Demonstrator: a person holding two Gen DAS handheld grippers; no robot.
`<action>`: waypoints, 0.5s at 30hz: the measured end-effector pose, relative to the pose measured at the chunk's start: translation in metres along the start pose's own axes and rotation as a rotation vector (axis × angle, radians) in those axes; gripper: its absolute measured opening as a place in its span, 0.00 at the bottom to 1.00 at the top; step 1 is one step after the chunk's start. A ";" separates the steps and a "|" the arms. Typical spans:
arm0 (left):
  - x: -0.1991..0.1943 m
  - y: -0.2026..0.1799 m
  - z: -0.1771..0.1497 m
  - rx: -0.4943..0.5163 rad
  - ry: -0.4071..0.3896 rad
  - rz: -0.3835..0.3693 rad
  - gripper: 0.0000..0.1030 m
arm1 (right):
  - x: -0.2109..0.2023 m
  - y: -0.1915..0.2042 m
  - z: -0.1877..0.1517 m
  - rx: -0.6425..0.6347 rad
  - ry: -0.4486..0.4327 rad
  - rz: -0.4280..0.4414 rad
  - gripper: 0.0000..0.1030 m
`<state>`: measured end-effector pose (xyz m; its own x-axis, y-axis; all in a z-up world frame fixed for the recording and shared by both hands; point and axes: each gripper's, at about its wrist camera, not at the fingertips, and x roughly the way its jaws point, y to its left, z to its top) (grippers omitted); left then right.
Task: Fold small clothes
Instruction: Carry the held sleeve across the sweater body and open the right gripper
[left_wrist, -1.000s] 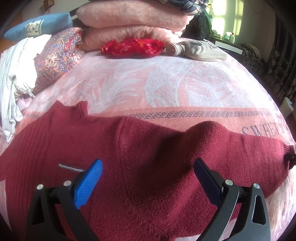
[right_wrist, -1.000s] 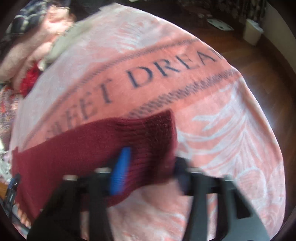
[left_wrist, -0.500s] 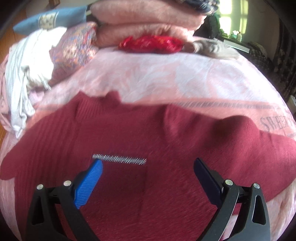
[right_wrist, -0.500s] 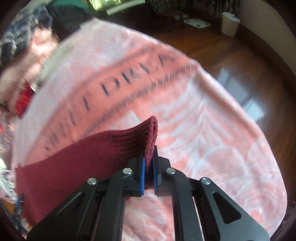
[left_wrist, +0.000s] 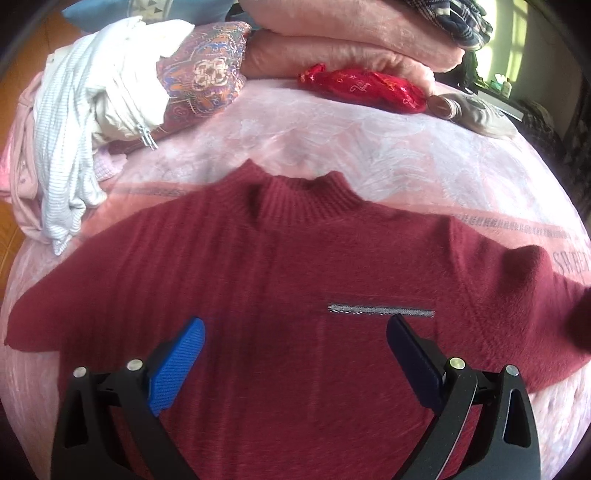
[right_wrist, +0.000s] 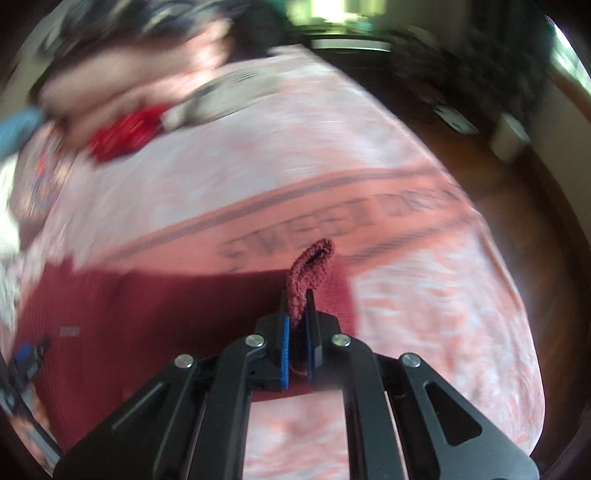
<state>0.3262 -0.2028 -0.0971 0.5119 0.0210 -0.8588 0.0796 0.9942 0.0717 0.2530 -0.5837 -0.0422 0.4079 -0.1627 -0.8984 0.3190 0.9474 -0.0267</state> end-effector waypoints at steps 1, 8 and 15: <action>0.000 0.005 0.000 0.004 0.007 -0.006 0.96 | 0.005 0.024 -0.003 -0.057 0.012 -0.011 0.05; 0.012 0.026 0.002 0.021 0.069 -0.079 0.96 | 0.036 0.160 -0.032 -0.378 0.063 0.064 0.05; 0.015 0.016 0.002 0.002 0.098 -0.172 0.96 | 0.043 0.177 -0.032 -0.293 0.163 0.380 0.35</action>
<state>0.3364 -0.1863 -0.1076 0.4046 -0.1390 -0.9039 0.1602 0.9839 -0.0796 0.2992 -0.4141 -0.0994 0.3024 0.2317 -0.9246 -0.0892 0.9726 0.2146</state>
